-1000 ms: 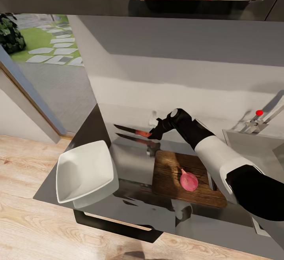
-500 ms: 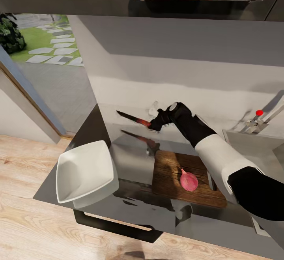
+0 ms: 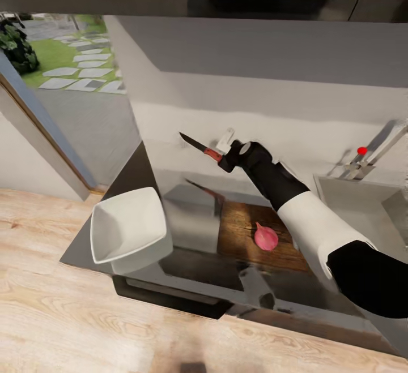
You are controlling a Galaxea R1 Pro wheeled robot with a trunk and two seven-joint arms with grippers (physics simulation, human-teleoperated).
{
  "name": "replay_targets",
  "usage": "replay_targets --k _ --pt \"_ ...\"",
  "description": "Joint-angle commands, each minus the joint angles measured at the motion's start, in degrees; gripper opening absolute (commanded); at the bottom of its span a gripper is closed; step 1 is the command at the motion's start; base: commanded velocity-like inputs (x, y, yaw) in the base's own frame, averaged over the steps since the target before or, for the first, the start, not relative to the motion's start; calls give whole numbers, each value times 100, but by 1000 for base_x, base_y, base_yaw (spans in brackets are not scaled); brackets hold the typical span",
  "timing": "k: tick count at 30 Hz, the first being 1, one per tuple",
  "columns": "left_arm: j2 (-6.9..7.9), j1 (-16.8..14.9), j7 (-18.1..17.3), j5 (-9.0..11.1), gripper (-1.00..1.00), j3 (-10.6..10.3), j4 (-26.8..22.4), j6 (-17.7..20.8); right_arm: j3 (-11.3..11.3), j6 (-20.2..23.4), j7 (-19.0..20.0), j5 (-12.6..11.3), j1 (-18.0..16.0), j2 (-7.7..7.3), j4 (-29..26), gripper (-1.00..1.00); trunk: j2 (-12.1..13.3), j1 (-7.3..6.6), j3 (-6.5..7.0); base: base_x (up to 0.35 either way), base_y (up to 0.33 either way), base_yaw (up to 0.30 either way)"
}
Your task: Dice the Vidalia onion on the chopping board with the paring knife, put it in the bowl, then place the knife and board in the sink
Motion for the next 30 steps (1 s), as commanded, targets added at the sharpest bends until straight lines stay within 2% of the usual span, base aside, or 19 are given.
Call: replay_targets --k 1,5,9,19,23,30 --pt "-1 -10 15 18 100 -38 24 -40 24 28 -32 59 -5 14 -6 -100 -10 0 -9 -332 0 0" --pt "-4 -10 15 18 100 -38 24 -40 129 80 -640 61 -5 125 -6 -100 -10 0 -9 -336 0 0" --pt "-11 -10 15 18 100 -38 24 -40 194 166 -1033 61 -5 181 -6 -100 -10 0 -9 -338 0 0" --pt "-91 -10 15 16 100 -38 24 -40 311 297 -1514 61 -5 247 -6 -100 -10 0 -9 -264 -63 0" --pt "-106 -10 10 15 100 -38 24 -40 313 306 -1723 61 -5 264 -6 -100 -10 0 -9 -180 -222 0" --pt "-111 -10 7 15 100 -38 24 -40 318 319 -1840 63 -5 322 -12 -100 -10 0 -9 -160 -273 0"
